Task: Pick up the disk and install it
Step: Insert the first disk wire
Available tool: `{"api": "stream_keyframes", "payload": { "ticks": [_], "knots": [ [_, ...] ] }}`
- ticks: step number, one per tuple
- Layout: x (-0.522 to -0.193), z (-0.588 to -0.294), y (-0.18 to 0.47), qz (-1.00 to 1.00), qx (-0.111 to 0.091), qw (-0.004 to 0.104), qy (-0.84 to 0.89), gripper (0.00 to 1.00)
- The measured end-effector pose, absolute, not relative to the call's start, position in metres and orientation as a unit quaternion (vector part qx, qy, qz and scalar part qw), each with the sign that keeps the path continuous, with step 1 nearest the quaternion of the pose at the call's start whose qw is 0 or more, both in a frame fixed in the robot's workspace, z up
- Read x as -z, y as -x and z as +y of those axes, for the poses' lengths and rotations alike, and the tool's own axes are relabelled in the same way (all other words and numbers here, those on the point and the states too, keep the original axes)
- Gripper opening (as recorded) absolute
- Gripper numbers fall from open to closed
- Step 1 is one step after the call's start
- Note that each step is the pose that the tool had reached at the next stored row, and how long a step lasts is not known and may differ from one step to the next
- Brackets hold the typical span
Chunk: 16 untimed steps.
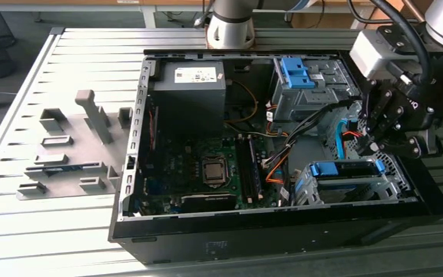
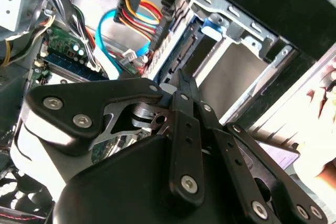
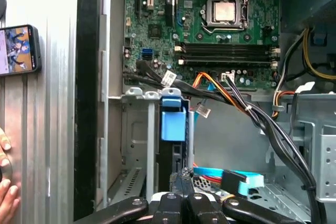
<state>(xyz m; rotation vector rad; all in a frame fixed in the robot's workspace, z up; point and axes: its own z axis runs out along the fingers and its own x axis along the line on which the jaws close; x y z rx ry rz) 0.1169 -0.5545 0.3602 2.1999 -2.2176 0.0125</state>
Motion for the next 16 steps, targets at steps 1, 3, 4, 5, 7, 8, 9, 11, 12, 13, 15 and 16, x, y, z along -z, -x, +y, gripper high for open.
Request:
{"api": "stream_keyframes", "payload": {
  "ticks": [1, 3, 4, 5, 7, 8, 9, 11, 12, 13, 15, 16],
  "knots": [
    [-0.360, -0.552, -0.118, -0.710, -0.005, 0.009, -0.704, 0.11],
    [-0.360, -0.547, -0.119, -0.710, -0.005, 0.010, -0.704, 0.11],
    [-0.360, -0.543, -0.120, -0.710, -0.005, 0.010, -0.704, 0.11],
    [-0.360, -0.541, -0.120, -0.710, -0.005, 0.010, -0.704, 0.11],
    [-0.360, -0.536, -0.120, -0.710, -0.005, 0.010, -0.704, 0.11],
    [-0.360, -0.536, -0.121, -0.710, -0.006, 0.010, -0.704, 0.11],
    [-0.360, -0.535, -0.121, -0.710, -0.006, 0.011, -0.704, 0.11],
    [-0.360, -0.535, -0.121, -0.710, -0.006, 0.011, -0.704, 0.11],
    [-0.360, -0.535, -0.121, -0.710, -0.006, 0.011, -0.704, 0.11],
    [-0.360, -0.535, -0.121, -0.710, -0.006, 0.011, -0.705, 0.11],
    [-0.360, -0.533, -0.122, -0.709, -0.006, 0.011, -0.705, 0.11],
    [-0.360, -0.532, -0.122, -0.708, -0.006, 0.011, -0.706, 0.11]
  ]
}}
